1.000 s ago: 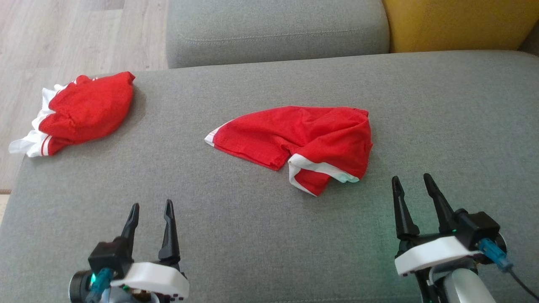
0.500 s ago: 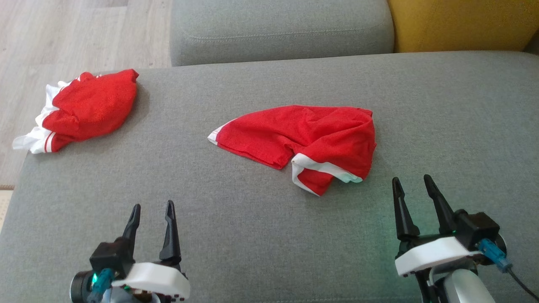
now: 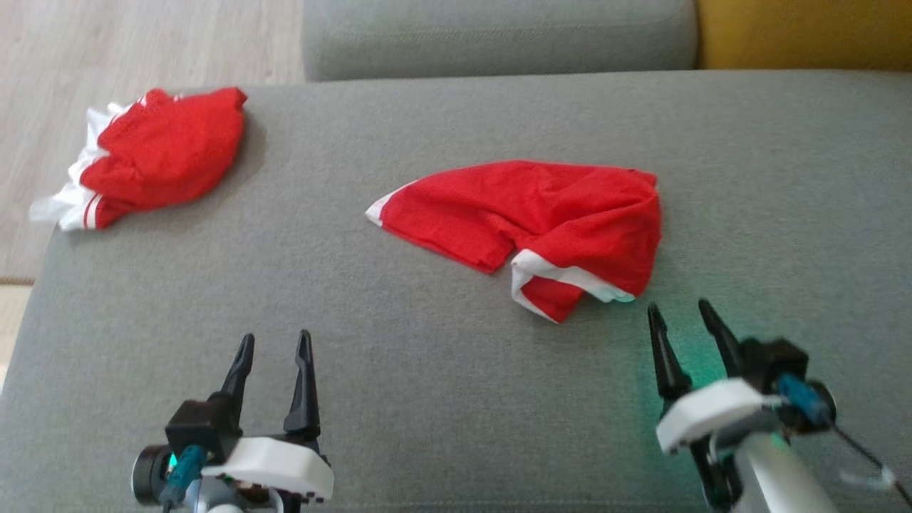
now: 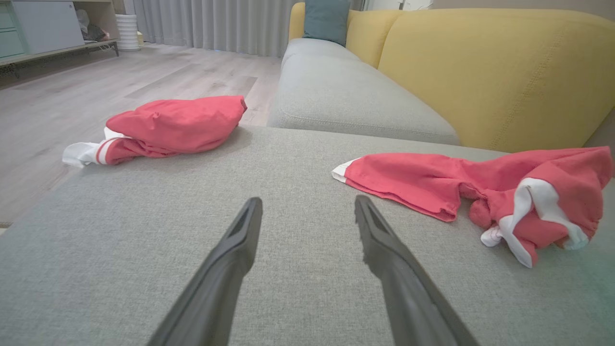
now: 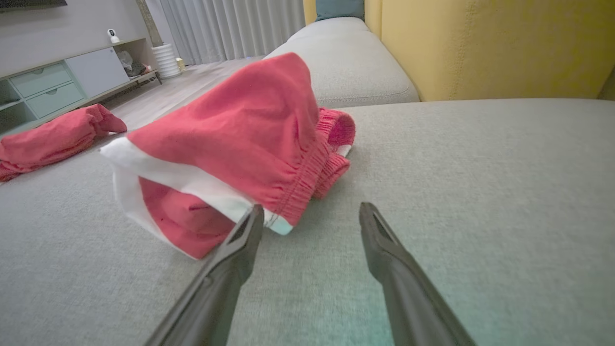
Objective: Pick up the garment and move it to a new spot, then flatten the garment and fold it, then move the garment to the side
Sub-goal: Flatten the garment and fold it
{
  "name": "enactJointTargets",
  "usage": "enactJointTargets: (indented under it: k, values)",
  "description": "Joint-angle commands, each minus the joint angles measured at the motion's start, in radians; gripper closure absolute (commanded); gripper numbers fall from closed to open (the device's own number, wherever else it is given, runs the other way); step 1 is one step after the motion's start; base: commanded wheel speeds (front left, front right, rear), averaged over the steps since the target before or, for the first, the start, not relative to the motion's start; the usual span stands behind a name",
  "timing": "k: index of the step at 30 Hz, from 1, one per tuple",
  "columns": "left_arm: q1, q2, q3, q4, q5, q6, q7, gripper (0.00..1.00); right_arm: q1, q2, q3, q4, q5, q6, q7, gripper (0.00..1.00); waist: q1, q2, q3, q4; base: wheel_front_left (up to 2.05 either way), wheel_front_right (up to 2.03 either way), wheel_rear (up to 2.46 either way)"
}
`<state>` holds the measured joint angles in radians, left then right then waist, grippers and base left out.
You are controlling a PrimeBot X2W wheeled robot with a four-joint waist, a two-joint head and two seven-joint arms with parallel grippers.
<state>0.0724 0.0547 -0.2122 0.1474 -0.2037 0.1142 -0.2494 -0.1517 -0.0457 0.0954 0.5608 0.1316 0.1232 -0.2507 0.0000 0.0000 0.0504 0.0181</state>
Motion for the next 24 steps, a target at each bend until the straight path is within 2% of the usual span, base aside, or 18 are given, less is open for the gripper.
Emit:
enactJointTargets:
  k: [1, 7, 15, 17, 18, 21, 24]
  values:
    - [-0.055, -0.004, 0.027, -0.036, 0.012, -0.003, -0.012, 0.00, -0.084, -0.004, 0.028, 0.012, 0.005, 0.008, -0.011, 0.00, 0.0000, 0.0000, 0.022, 0.019, 0.00, 0.00, 0.00]
    - [-0.079, -0.004, 0.026, -0.028, 0.018, -0.008, -0.012, 0.00, -0.203, -0.004, 0.061, 0.182, 0.063, 0.008, -0.011, 0.00, 0.0000, 0.0000, 0.066, 0.067, 0.00, 0.00, 0.00]
    - [-0.090, -0.004, 0.023, -0.026, 0.014, -0.005, -0.012, 0.00, -0.273, -0.004, 0.088, 0.300, 0.121, 0.008, -0.011, 0.00, 0.0000, 0.0000, 0.083, 0.093, 0.00, 0.00, 0.00]
    - [-0.092, -0.004, 0.024, -0.024, 0.013, -0.005, -0.012, 0.00, -0.287, -0.004, 0.098, 0.318, 0.138, 0.008, -0.011, 0.20, 0.0000, 0.0000, 0.086, 0.093, 0.00, 0.00, 0.00]
    - [-0.093, -0.004, 0.025, -0.023, 0.013, -0.004, -0.012, 0.00, -0.293, -0.004, 0.102, 0.323, 0.143, 0.008, -0.011, 0.53, 0.0000, 0.0000, 0.087, 0.093, 0.00, 0.00, 0.00]
    - [-0.094, -0.004, 0.027, -0.023, 0.011, -0.002, -0.012, 0.00, -0.306, -0.004, 0.102, 0.325, 0.153, 0.008, -0.011, 1.00, 0.0000, 0.0000, 0.087, 0.086, 0.00, 0.00, 0.00]
    - [-0.092, -0.004, 0.029, -0.026, 0.011, 0.001, -0.012, 0.00, -0.310, -0.004, 0.073, 0.304, 0.133, 0.008, -0.011, 1.00, 0.0000, 0.0000, 0.084, 0.074, 0.00, 0.00, 0.00]
